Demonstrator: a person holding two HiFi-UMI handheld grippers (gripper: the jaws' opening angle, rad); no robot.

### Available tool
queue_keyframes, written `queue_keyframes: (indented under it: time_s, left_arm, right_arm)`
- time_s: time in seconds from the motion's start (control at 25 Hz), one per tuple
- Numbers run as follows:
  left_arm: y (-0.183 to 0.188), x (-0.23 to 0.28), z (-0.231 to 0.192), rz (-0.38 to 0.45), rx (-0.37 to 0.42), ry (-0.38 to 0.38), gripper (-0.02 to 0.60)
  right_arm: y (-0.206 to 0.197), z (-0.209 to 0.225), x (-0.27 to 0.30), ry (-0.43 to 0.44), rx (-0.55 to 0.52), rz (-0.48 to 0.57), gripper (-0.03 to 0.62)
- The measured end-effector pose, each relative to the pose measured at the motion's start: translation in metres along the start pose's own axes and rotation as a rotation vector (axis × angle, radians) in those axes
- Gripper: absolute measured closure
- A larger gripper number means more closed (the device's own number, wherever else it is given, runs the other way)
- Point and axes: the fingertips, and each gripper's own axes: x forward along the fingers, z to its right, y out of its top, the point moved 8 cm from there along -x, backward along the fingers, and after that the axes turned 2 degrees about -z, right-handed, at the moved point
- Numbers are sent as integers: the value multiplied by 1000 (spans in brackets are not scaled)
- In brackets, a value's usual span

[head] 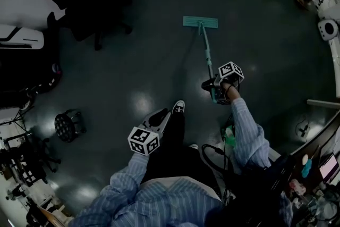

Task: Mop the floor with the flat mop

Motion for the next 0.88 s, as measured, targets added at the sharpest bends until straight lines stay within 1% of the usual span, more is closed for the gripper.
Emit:
queue_keyframes:
  time_s: [0.16,0.36,0.6,0.88]
  left_arm:
    - [-18,-12,25,0,36,-29,522]
    - [-40,-27,56,-4,84,-58,522]
    - [-64,-46,89,6,128,-80,522]
    - [-100,-73,128,28,155,-108,522]
  right_arm:
    - [-61,33,0,41,23,1,560]
    - [-136,71,3,71,36,-10,560]
    - [-223,121,13,53,30,-16,560]
    - [-321,169,30,62,38,-22,560]
